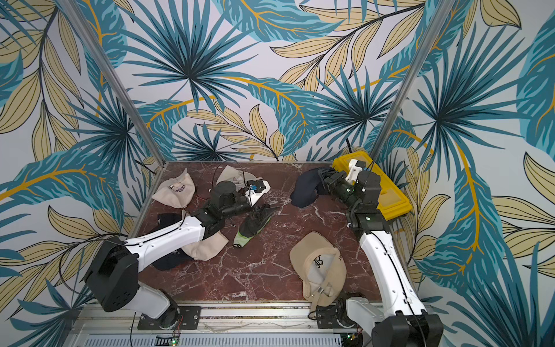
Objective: Open the adjustable buckle of the baseball cap
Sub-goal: Pick up the baseball cap from the center of the board.
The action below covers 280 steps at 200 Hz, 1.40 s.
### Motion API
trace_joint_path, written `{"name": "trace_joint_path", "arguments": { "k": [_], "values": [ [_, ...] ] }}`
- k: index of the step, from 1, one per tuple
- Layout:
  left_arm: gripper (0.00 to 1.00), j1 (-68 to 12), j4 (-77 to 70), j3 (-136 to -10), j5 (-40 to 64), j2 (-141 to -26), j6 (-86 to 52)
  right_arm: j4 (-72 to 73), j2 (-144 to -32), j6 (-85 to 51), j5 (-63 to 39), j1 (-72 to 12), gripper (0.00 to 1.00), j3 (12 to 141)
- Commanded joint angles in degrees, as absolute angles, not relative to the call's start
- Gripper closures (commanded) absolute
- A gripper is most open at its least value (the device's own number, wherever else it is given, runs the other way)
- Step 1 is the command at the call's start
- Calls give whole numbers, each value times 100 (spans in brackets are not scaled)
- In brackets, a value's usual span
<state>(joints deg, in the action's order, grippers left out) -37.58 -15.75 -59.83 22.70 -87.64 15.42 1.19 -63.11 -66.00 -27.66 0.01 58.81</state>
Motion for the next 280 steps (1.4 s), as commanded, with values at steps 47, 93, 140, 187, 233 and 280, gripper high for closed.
{"name": "trace_joint_path", "arguments": {
  "k": [47,93,140,187,233,280],
  "values": [
    [1,-3943,-2030,-6260,3083,-8498,127,235,-6284,-6478,-3074,-34,100,6047],
    [0,-4269,-2030,-6923,2898,-8982,-920,-7,-6150,-6208,-2934,-52,100,6038],
    [1,-4816,-2030,-7435,1647,-9531,-431,114,-6064,-6258,-2916,-110,100,5884],
    [1,-4896,-2030,-7878,1193,-10089,-236,203,-5988,-6286,-2784,-273,100,5788],
    [29,-4897,-2030,-8111,756,-10341,-114,115,-6003,-6116,-2657,-470,100,5793],
    [100,-4896,-2028,-7899,805,-10060,118,-594,-6173,-5127,-2424,-512,97,6098]
  ]
}}
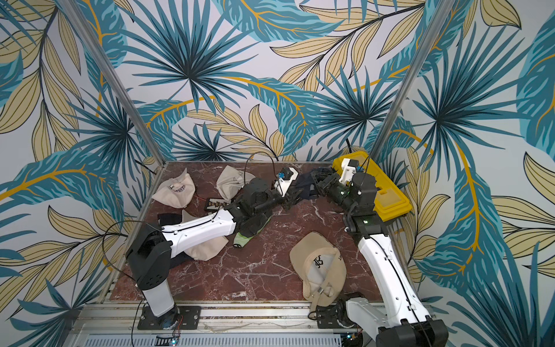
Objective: Open the adjustable buckle of the baseball cap
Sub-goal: Pick up the baseball cap from the center of the board.
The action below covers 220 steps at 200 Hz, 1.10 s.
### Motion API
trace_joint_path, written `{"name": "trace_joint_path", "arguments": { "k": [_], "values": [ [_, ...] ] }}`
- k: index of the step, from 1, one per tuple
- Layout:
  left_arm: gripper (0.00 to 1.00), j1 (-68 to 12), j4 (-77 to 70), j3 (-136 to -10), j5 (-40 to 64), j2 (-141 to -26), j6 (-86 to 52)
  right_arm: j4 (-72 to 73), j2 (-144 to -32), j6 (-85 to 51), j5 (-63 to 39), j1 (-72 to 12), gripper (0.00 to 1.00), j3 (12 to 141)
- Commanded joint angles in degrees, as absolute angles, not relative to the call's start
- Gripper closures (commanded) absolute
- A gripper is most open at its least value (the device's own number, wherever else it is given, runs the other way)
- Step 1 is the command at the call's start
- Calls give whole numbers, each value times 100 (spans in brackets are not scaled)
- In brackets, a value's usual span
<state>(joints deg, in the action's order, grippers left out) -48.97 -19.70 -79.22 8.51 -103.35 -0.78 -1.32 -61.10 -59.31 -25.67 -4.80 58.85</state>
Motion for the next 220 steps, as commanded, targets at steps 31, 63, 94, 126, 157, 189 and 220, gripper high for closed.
{"name": "trace_joint_path", "arguments": {
  "k": [31,63,94,126,157,189,220],
  "values": [
    [100,-4847,-2005,-7502,621,-9733,-82,-845,-6255,-3706,-2369,-510,46,6283],
    [100,-4407,-1951,-6913,608,-9306,-1281,-987,-6214,-2840,-2977,-501,35,6181],
    [100,-4128,-1960,-6497,580,-9074,-1618,-1487,-6016,-2573,-3249,-502,35,6070],
    [100,-4019,-1960,-6368,730,-8981,-1844,-805,-5987,-3079,-4268,-503,34,5524],
    [100,-3973,-1960,-6295,842,-8871,-2235,-39,-6071,-4135,-4354,-526,31,4871],
    [100,-3967,-1960,-6153,828,-8735,-2695,585,-5877,-4872,-4004,-635,26,4366],
    [100,-3967,-1969,-6104,1080,-8687,-2980,508,-5829,-4962,-3596,-762,25,4348]
  ]
}}
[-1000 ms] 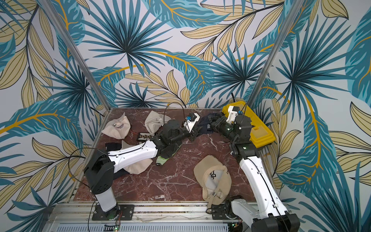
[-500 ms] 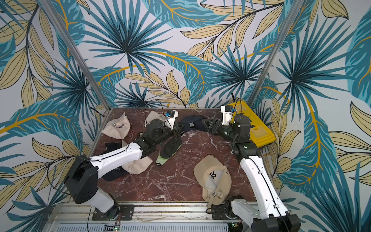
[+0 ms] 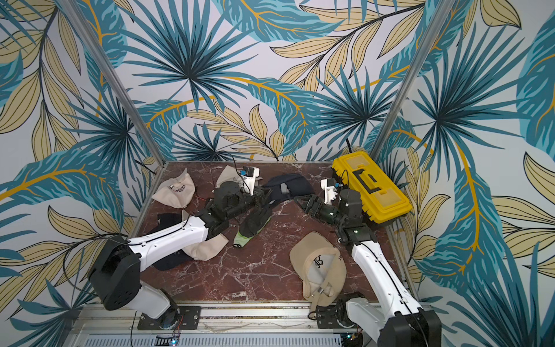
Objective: Open the adjustable buckle of the baseball cap
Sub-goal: Pick up the baseball cap from the center of the board.
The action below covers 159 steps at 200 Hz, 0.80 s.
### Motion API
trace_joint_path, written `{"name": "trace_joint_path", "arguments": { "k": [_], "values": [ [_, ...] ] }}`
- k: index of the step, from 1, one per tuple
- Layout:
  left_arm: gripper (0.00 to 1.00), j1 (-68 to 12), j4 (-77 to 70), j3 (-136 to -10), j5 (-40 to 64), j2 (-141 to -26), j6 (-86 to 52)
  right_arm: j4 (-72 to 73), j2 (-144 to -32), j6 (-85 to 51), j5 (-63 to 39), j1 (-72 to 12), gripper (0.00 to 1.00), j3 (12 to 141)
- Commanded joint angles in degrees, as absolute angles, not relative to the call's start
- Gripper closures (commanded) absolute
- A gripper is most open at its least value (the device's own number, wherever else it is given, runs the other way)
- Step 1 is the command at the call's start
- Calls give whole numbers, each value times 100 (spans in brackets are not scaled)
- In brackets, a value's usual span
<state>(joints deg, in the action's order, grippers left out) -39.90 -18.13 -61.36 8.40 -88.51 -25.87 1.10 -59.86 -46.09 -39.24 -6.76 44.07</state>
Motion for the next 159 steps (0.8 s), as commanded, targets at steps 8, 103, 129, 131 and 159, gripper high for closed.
{"name": "trace_joint_path", "arguments": {
  "k": [8,103,129,131,159],
  "values": [
    [100,-3970,-1969,-6100,1152,-8699,-3021,529,-5845,-4991,-3529,-784,25,4343],
    [100,-3970,-1969,-6108,1633,-8721,-3164,1735,-5752,-4844,-2363,-915,35,3945],
    [100,-3970,-1969,-6132,1794,-8777,-3106,2284,-5902,-4812,-2625,-932,44,3962],
    [100,-3968,-1964,-6138,1813,-8784,-3092,2322,-5916,-4815,-2649,-938,45,3966],
    [100,-3971,-1978,-6221,1973,-8958,-2947,2349,-6020,-4706,-2804,-940,56,4157]
  ]
}}
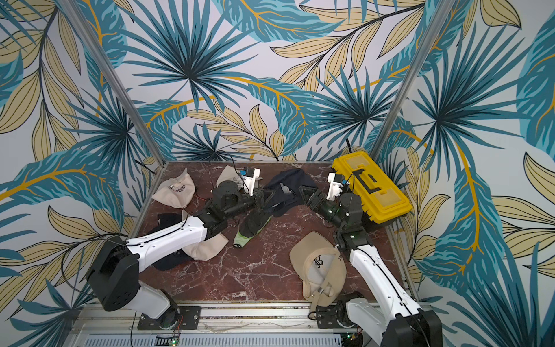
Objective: Open the adjustable buckle of the baseball cap
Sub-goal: Pick up the baseball cap from the center of the board.
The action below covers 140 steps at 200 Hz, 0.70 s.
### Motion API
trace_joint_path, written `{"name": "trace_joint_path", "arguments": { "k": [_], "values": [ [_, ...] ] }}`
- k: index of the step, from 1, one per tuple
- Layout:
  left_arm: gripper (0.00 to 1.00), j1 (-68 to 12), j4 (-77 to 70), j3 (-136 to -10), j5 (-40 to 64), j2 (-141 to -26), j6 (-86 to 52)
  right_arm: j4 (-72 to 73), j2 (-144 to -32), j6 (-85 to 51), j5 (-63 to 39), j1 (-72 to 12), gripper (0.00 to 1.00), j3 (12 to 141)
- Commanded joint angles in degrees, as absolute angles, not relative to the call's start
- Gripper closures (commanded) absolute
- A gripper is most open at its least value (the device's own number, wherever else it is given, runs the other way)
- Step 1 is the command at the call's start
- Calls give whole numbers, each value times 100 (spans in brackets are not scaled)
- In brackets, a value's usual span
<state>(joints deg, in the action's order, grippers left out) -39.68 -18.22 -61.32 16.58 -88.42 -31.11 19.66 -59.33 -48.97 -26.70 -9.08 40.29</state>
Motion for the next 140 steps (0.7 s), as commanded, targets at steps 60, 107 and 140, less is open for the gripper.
{"name": "trace_joint_path", "arguments": {
  "k": [60,107,140],
  "values": [
    [85,-3960,-1978,-6243,1861,-8975,-2343,1467,-5922,-4081,-2592,-940,100,4584],
    [22,-3948,-1978,-5908,1939,-8665,-479,-357,-6321,-3332,-2742,-932,100,5636],
    [1,-3945,-1978,-5771,1758,-8360,453,-1043,-6584,-2746,-3314,-914,100,6136]
  ]
}}
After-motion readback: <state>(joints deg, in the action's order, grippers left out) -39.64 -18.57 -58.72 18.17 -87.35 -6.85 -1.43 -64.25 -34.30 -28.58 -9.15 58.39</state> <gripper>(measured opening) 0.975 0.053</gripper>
